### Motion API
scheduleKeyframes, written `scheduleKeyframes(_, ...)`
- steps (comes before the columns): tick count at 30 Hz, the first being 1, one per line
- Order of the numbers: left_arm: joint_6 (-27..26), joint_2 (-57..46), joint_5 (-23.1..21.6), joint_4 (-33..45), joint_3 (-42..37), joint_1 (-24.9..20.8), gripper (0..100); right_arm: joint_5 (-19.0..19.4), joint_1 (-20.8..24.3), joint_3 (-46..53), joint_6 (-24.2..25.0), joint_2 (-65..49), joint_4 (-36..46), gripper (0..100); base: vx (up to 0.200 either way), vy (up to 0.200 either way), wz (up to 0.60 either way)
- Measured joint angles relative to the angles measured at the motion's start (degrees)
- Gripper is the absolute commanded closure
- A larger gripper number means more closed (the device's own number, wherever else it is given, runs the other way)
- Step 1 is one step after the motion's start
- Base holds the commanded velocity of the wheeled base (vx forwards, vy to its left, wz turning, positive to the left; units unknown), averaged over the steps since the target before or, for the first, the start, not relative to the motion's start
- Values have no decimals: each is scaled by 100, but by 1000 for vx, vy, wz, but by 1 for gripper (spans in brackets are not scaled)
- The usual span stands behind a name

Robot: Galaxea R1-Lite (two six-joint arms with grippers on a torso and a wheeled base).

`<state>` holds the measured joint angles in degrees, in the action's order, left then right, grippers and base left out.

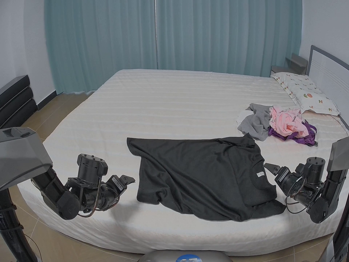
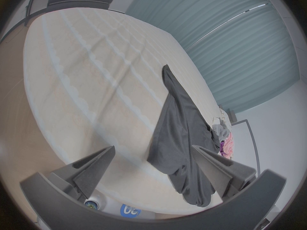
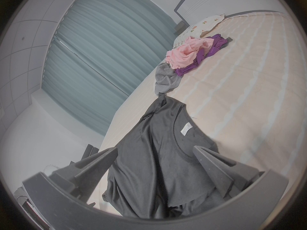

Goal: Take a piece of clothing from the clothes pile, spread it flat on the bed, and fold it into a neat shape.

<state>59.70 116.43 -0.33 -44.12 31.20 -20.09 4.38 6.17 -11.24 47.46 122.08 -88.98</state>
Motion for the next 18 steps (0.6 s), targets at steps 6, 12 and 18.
scheduleKeyframes(6, -28, -12, 23, 11, -61, -101, 0, -2, -11, 0, 0, 2, -2, 0, 0, -100, 0)
scheduleKeyframes(12, -72, 11, 57, 0, -127, -229, 0, 2, -13, -6, 0, 30, 0, 0, 0, 0, 0)
scheduleKeyframes(18, -74, 129, 79, 13, -140, -363, 0, 7, -13, -13, 0, 52, 0, 0, 0, 0, 0)
